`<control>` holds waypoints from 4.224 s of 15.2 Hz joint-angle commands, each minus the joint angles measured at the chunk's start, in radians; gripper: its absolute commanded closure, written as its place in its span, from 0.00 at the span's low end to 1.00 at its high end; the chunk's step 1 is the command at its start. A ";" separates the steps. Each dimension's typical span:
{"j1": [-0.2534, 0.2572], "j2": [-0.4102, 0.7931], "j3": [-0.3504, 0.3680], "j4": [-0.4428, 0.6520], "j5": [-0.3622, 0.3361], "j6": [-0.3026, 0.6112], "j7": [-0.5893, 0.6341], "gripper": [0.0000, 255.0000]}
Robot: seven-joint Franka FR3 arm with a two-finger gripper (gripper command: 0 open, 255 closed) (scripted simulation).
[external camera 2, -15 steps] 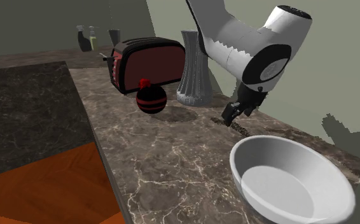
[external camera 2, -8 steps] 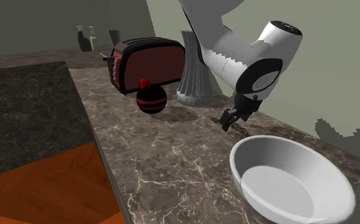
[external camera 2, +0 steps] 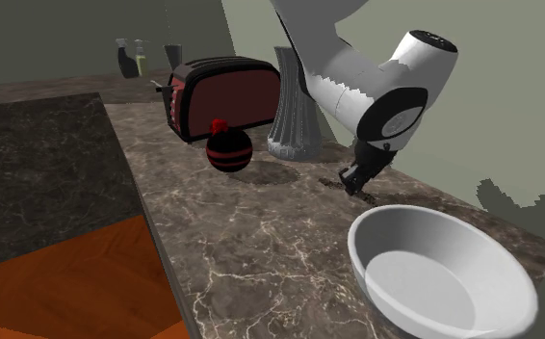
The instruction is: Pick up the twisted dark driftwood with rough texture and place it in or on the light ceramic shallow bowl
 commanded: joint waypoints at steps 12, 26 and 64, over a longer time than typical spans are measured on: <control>0.019 -0.040 -0.028 0.002 -0.048 -0.037 0.042 1.00; 0.063 -0.147 -0.091 0.042 -0.175 -0.155 0.153 1.00; -0.057 -0.808 -0.268 -0.586 -0.627 -0.075 0.096 1.00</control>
